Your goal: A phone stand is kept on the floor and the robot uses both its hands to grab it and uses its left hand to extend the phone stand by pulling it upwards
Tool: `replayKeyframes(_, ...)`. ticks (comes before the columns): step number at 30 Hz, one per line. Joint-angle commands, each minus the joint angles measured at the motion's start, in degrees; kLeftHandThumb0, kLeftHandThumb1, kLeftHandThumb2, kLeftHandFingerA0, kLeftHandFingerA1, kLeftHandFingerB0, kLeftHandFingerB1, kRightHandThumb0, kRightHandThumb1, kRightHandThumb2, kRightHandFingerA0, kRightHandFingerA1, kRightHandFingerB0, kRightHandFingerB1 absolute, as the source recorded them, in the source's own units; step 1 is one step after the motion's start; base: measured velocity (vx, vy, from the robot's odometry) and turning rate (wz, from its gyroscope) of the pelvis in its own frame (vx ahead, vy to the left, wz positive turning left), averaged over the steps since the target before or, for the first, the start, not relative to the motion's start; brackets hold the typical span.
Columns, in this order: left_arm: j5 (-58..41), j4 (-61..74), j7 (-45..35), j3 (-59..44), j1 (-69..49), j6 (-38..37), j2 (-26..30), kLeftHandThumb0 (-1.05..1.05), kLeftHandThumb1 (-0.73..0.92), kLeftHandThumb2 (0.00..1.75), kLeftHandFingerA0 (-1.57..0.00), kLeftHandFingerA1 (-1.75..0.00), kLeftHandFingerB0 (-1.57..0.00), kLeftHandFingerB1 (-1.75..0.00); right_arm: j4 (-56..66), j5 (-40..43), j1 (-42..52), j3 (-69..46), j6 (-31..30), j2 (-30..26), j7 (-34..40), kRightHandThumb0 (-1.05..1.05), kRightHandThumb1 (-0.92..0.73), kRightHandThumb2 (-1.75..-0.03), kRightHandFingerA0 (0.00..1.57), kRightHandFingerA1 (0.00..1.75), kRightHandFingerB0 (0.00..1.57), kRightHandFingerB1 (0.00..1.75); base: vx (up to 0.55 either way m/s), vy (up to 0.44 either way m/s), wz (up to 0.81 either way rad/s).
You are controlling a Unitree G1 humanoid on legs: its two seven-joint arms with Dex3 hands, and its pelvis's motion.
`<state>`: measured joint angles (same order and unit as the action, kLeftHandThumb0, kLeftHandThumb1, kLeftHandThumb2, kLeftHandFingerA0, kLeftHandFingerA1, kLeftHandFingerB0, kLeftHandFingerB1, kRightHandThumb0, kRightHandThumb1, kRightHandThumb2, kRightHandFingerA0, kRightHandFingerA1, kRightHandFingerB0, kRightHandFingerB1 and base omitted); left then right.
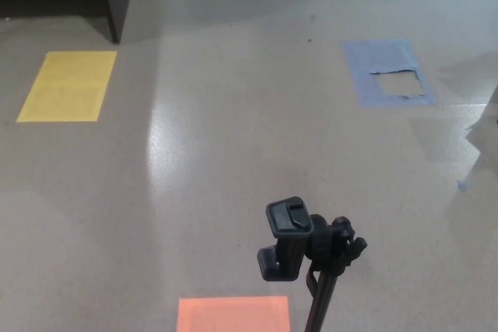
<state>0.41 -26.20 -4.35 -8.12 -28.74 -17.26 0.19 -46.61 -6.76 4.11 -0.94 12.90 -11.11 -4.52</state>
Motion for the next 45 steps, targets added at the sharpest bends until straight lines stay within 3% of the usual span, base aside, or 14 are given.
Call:
replayKeyframes(1, -14.6, 18.0, 1.6, -8.8, -8.5, -28.7, -7.0, -0.92, 0.47, 0.82, -0.59, -0.44, -0.65, -0.45, 2.9, 6.4, -3.2, -2.6, 23.1, -3.8, -9.0, -1.05, -0.52, -1.05, 0.21, 0.75, 0.0, 0.53, 0.0, 0.0, 0.0)
replayKeyframes(4, -14.5, 19.4, 1.2, -9.5, -8.4, -27.7, -6.9, -0.84, 0.55, 0.59, -0.63, -0.39, -0.63, -0.38, 1.5, 5.5, -3.9, -2.4, 24.4, -3.4, -7.6, -1.05, -0.51, -1.06, 0.2, 0.73, 0.05, 0.55, 0.0, 0.0, 0.0)
replayKeyframes(5, -14.7, 19.9, 0.6, -9.6, -8.2, -27.1, -6.7, -0.86, 0.53, 0.59, -0.63, -0.38, -0.62, -0.38, 1.0, 4.8, -4.6, -2.2, 24.9, -3.4, -6.9, -1.05, -0.78, -0.71, 0.29, 0.79, 0.24, 0.73, 0.0, 0.0, 0.0)
replayKeyframes(14, -15.5, 27.2, -2.2, -5.9, -3.3, -23.1, -7.8, -0.89, 0.55, 0.6, -0.58, -0.37, -0.56, -0.37, 0.5, 1.8, -7.9, 0.5, 25.3, -1.9, -6.1, -1.05, -0.72, -0.7, 0.27, 0.78, 0.18, 0.69, 0.0, 0.0, 0.0)
replayKeyframes(16, -14.8, 29.5, -1.9, -4.8, -3.9, -22.9, -8.6, -0.89, 0.54, 0.6, -0.57, -0.37, -0.56, -0.37, 0.5, 1.2, -7.7, 1.6, 25.3, -0.8, -6.1, -1.05, -0.5, -1.01, 0.29, 0.74, 0.2, 0.66, 0.0, 0.0, 0.0)
replayKeyframes(17, -13.5, 33.3, -1.5, -2.6, -3.1, -20.2, -9.2, -0.92, 0.53, 0.59, -0.57, -0.37, -0.55, -0.36, 0.0, 0.7, -8.7, 2.4, 24.5, 0.2, -6.1, -1.05, -0.69, -0.7, 0.27, 0.77, 0.18, 0.69, 0.0, 0.0, 0.0)
replayKeyframes(26, 4.6, 45.0, 5.1, -0.5, 11.9, -20.8, -10.0, -0.88, 0.44, 0.82, -0.34, -0.42, -0.26, -0.38, -1.1, 1.0, -15.9, 4.9, 20.4, 3.5, -7.1, -1.05, -0.59, -0.65, 0.27, 0.79, 0.15, 0.71, 0.0, 0.0, 0.0)
replayKeyframes(31, 15.7, 45.9, 6.7, -4.8, 19.7, -23.4, -5.2, -0.74, 0.38, 0.77, -0.19, -0.4, -0.12, -0.35, -1.1, 1.0, -19.7, 5.7, 19.4, 5.5, -6.9, -1.05, -0.44, -0.92, 0.21, 0.72, 0.08, 0.63, 0.0, 0.0, 0.0)
replayKeyframes(32, 17.8, 45.7, 7.3, -5.4, 21.1, -24.0, -4.3, -0.79, 0.43, 0.55, -0.22, -0.34, -0.18, -0.27, -0.5, 1.2, -20.4, 5.7, 18.5, 5.6, -7.1, -0.4, 0.06, -0.78, 0.15, 0.61, 0.2, 0.66, 0.0, 0.0, 0.0)
replayKeyframes(35, 20.8, 46.2, 7.8, -6.5, 22.8, -25.6, -3.2, -0.77, 0.42, 0.56, -0.18, -0.33, -0.17, -0.28, 0.5, 2.0, -22.2, 5.6, 16.9, 6.3, -7.8, -0.41, 0.03, -0.8, 0.13, 0.61, 0.18, 0.64, 0.0, 0.0, 0.0)
replayKeyframes(36, 20.6, 46.8, 7.5, -6.5, 22.6, -25.5, -3.2, -0.76, 0.41, 0.55, -0.2, -0.33, -0.19, -0.29, 0.6, 2.2, -22.6, 5.6, 16.7, 6.6, -8.0, -1.05, -0.46, -0.94, 0.2, 0.73, 0.07, 0.61, 0.0, 0.0, 0.0)
replayKeyframes(42, 20.0, 49.8, 5.8, -5.3, 20.1, -25.2, -3.0, -0.78, 0.43, 0.54, -0.19, -0.34, -0.17, -0.29, -0.1, 2.8, -23.6, 5.6, 15.8, 9.2, -8.0, -1.05, -0.45, -0.91, 0.25, 0.76, 0.1, 0.66, 0.0, 0.0, 0.0)
replayKeyframes(43, 19.2, 49.9, 5.2, -4.1, 19.0, -25.1, -3.4, -0.77, 0.43, 0.56, -0.19, -0.33, -0.15, -0.28, -0.2, 2.6, -23.8, 5.7, 15.3, 9.5, -7.9, -1.05, -0.6, -0.63, 0.24, 0.85, 0.09, 0.75, 0.0, 0.0, 0.0)
replayKeyframes(45, 18.9, 48.9, 5.2, -2.8, 18.3, -25.5, -4.0, -0.72, 0.38, 0.77, -0.19, -0.41, -0.1, -0.35, -0.5, 3.3, -24.1, 5.4, 15.0, 10.0, -8.7, -1.05, -0.45, -0.9, 0.21, 0.77, 0.08, 0.64, 0.0, 0.0, 0.0)
